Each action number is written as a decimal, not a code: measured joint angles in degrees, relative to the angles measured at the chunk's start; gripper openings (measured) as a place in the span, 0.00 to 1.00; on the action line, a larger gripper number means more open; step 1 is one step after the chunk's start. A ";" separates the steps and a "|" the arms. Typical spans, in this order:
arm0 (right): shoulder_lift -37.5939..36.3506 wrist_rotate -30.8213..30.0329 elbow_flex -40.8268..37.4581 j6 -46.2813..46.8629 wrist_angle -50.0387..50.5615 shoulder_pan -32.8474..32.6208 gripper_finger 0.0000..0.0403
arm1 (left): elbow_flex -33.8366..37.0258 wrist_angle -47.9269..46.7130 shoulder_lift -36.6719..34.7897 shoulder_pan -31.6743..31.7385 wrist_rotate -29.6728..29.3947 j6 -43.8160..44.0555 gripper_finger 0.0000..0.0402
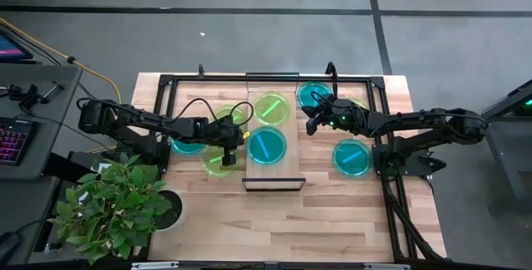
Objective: Place and stack plates onto a shelf
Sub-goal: Put the top left blue plate on the shelf, then stack the top right green plate on top of the green plate on the shelf
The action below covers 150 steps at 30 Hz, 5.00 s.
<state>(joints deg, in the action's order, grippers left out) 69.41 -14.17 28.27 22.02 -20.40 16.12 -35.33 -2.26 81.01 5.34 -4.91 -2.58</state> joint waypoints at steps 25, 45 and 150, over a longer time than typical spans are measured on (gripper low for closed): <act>0.00 0.00 0.00 0.00 0.00 0.02 0.00 | -0.05 6.58 0.00 -0.15 1.10 -0.55 0.00; 0.00 -0.02 0.00 -0.04 0.12 0.02 0.00 | -0.07 0.01 1.49 -0.09 0.17 3.38 0.00; 12.31 -19.67 -5.71 33.31 34.51 4.15 0.32 | 8.57 6.40 -23.91 2.01 -9.11 0.43 0.00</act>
<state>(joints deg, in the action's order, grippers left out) 81.71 -33.84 22.56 55.33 14.10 20.27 -26.76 4.14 57.10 7.35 -14.02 -2.15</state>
